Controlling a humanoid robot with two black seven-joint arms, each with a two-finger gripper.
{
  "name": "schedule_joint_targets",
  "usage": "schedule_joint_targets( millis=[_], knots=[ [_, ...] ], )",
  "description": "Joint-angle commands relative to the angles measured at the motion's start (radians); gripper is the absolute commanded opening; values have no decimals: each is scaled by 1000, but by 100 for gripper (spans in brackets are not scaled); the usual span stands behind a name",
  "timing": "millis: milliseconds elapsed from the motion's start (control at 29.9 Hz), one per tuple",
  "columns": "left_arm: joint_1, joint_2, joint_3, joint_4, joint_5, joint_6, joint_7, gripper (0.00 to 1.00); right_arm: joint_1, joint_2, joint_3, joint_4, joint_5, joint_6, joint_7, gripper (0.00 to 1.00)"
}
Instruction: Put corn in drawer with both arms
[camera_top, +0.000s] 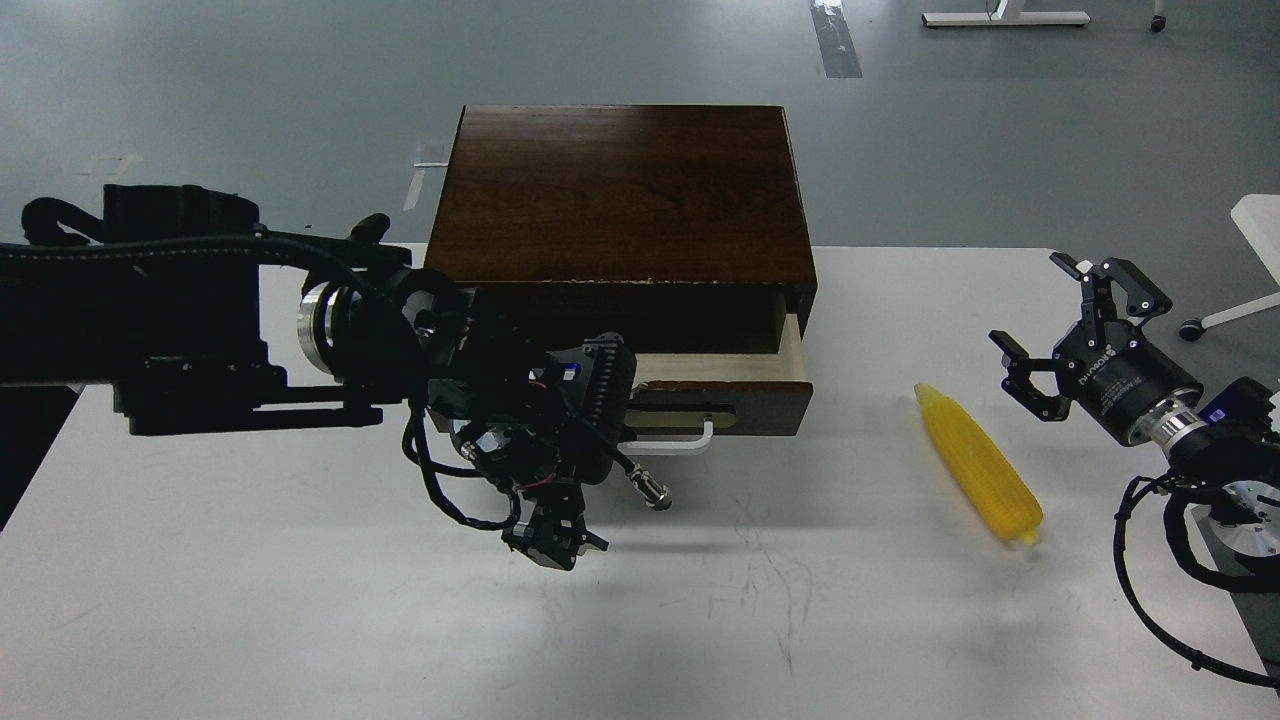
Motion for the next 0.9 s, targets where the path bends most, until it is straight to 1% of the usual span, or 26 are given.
schedule_joint_targets(
  millis=[0, 568, 668, 701, 768, 835, 868],
  knots=[
    [-19, 0, 1, -1, 0, 0, 0, 98, -1, 2, 0, -1, -1, 0, 0, 99],
    [-112, -17, 0, -62, 0, 0, 0, 97, -1, 2, -3, -1, -1, 0, 0, 99],
    [-137, 14, -11, -130, 0, 0, 0, 98, -3, 2, -3, -1, -1, 0, 0, 99],
    [-145, 43, -17, -162, 0, 0, 0, 98, -7, 2, -3, -1, -1, 0, 0, 99],
    [-151, 67, -29, -165, 0, 0, 0, 98, -7, 2, 0, -1, -1, 0, 0, 99],
    [-151, 103, -78, -165, 0, 0, 0, 98, -9, 2, -3, -1, 0, 0, 0, 99],
    [-151, 127, -125, -165, -43, 0, 0, 98, -9, 2, -3, -1, 0, 0, 0, 99]
  ],
)
